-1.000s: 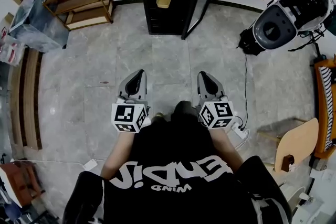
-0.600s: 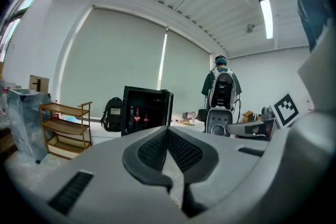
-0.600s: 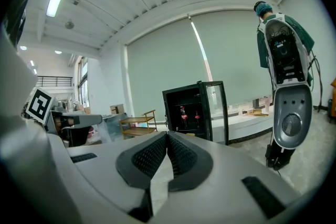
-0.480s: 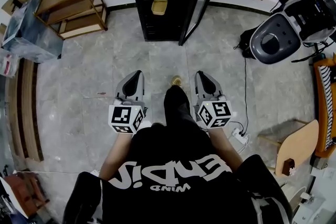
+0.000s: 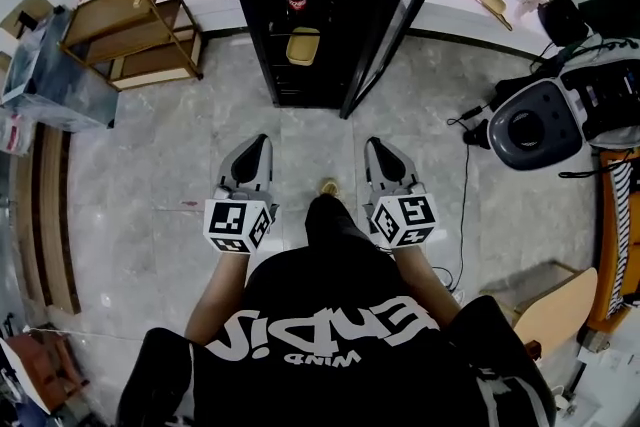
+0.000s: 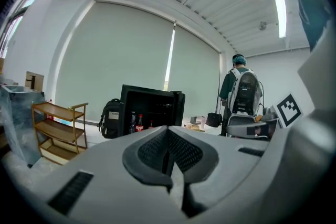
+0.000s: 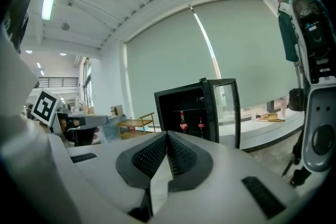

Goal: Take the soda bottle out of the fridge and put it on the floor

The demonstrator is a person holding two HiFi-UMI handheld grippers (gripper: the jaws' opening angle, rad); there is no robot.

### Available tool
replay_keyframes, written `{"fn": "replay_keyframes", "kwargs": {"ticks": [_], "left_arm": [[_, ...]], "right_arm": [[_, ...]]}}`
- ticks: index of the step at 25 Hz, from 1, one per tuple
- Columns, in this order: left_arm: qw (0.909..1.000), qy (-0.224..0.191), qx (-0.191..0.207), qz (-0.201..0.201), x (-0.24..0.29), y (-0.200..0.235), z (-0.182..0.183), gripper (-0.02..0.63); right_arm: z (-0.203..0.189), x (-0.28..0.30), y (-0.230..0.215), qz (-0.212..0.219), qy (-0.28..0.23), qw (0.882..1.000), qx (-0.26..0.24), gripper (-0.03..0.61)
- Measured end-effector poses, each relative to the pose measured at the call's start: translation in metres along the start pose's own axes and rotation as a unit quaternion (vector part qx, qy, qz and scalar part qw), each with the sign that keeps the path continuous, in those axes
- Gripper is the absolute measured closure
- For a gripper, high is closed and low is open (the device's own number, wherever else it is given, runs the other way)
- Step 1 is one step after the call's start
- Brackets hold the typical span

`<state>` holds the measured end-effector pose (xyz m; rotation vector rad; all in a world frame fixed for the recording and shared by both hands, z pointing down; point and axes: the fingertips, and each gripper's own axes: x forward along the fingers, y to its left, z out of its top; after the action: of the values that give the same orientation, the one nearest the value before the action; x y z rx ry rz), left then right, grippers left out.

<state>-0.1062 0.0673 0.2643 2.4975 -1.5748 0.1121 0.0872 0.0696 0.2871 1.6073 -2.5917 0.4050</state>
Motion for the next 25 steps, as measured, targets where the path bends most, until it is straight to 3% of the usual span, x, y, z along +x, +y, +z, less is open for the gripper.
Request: {"fn": "replay_keyframes", "kwargs": {"ticks": [10, 16, 25], "left_arm": [[0.9996, -0.010, 0.000, 0.027, 0.087, 0.016, 0.028, 0.606], [0.9995, -0.014, 0.002, 0.029, 0.114, 0.034, 0.036, 0.606], [0.9999, -0.010, 0.008, 0.001, 0.142, 0.056, 0.049, 0.606]], "right_arm": [[0.043, 0.075, -0.060, 0.023, -0.009, 1.000, -0.002, 0.554], [0.045, 0.106, -0.059, 0.041, -0.001, 0.999, -0.005, 0.554], [0.056, 0.138, -0.056, 0.016, -0.006, 1.000, 0.003, 0.554]]}}
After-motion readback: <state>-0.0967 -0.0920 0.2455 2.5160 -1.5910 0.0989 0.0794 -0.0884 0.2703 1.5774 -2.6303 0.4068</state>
